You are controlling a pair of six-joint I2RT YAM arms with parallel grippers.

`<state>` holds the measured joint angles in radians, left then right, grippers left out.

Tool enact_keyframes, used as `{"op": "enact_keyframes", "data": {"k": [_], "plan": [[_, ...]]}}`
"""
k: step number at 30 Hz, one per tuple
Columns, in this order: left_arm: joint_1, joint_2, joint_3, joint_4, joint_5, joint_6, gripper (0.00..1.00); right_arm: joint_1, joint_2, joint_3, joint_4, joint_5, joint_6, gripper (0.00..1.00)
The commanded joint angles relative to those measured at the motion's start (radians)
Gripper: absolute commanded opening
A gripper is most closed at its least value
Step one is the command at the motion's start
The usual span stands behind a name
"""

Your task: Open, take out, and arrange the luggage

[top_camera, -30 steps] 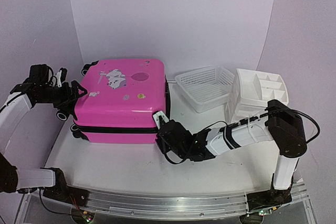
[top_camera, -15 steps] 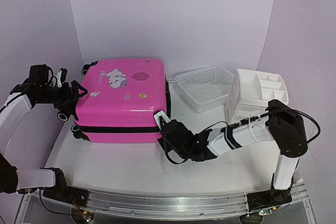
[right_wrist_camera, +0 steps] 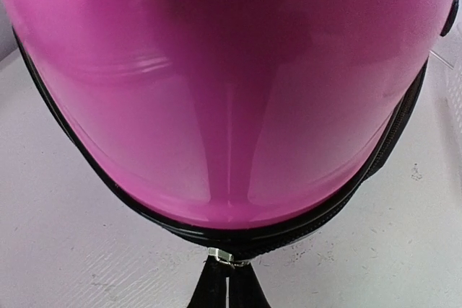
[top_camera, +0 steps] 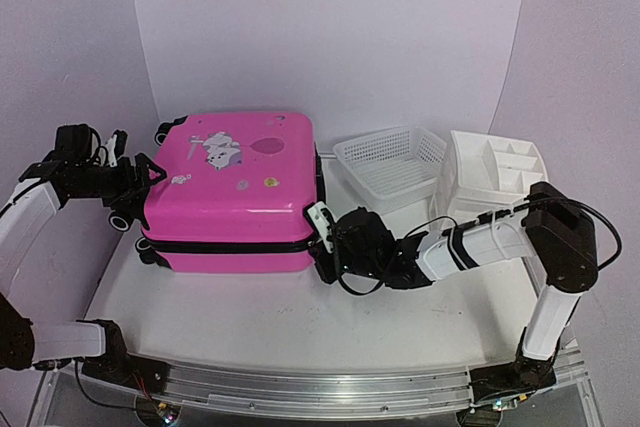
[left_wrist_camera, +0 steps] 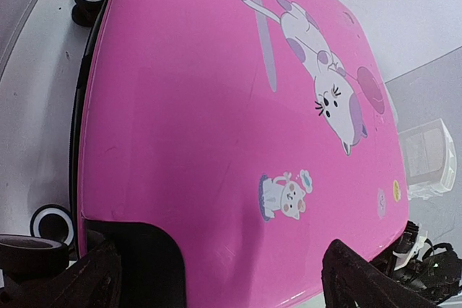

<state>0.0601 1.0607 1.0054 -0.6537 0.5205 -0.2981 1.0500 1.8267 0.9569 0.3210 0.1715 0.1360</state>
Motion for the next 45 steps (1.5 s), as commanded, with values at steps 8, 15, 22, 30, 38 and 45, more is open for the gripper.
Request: {"op": "enact_keyframes", "data": {"k": [8, 15, 22, 30, 38, 45], "plan": [[-0.087, 0.022, -0.077, -0.08, 0.176, -0.111, 0.94, 0.082, 0.065, 0.067, 0.138, -0.129, 0.203, 0.0], [-0.182, 0.011, -0.085, -0.044, 0.116, -0.163, 0.93, 0.224, 0.15, 0.286, 0.017, 0.119, 0.189, 0.0], [-0.184, -0.01, -0.013, -0.095, 0.094, -0.11, 0.95, 0.1, 0.018, 0.217, -0.174, -0.005, 0.184, 0.0], [-0.04, 0.08, 0.204, -0.198, -0.065, -0.015, 0.98, 0.001, -0.048, 0.242, -0.368, -0.164, 0.088, 0.0], [-0.036, 0.152, 0.13, -0.177, -0.055, 0.039, 0.99, -0.156, -0.028, 0.326, -0.465, -0.297, 0.061, 0.0], [-0.051, 0.137, 0.013, -0.181, 0.183, 0.066, 0.98, -0.243, 0.015, 0.412, -0.526, -0.37, 0.009, 0.0]]}}
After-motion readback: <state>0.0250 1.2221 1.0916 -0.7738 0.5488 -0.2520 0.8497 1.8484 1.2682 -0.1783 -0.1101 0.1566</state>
